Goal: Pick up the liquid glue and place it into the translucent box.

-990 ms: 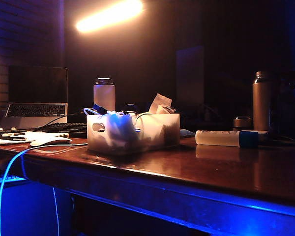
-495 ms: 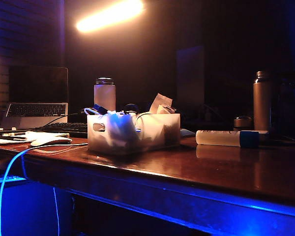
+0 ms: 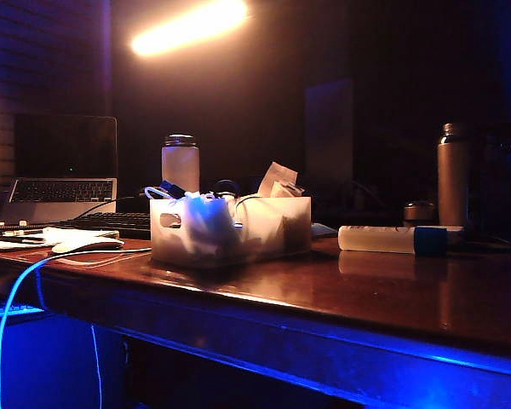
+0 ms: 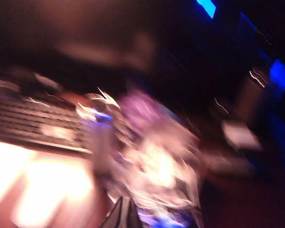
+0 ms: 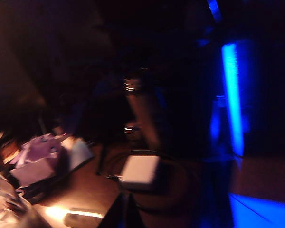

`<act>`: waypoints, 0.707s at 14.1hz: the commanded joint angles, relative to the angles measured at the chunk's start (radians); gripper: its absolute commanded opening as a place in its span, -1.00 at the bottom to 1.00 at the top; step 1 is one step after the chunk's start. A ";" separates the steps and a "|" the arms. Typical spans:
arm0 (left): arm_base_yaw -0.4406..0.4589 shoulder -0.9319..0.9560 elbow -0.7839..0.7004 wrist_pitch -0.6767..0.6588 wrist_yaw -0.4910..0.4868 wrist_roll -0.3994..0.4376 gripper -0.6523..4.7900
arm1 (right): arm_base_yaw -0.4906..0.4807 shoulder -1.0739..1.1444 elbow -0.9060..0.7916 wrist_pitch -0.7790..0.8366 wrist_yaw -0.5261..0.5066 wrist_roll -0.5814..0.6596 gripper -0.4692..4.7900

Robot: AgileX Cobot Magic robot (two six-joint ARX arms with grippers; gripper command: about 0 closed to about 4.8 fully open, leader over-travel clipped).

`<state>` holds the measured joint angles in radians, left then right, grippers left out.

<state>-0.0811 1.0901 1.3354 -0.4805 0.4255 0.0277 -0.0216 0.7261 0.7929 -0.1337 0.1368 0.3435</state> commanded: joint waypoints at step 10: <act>-0.153 0.144 0.183 -0.201 0.023 0.148 -0.78 | 0.057 1.073 0.666 -0.254 -0.253 -0.187 -0.84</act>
<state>-0.2329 1.2373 1.5124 -0.6926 0.4446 0.1684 0.0235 1.7939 1.4544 -0.3943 -0.1028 0.1608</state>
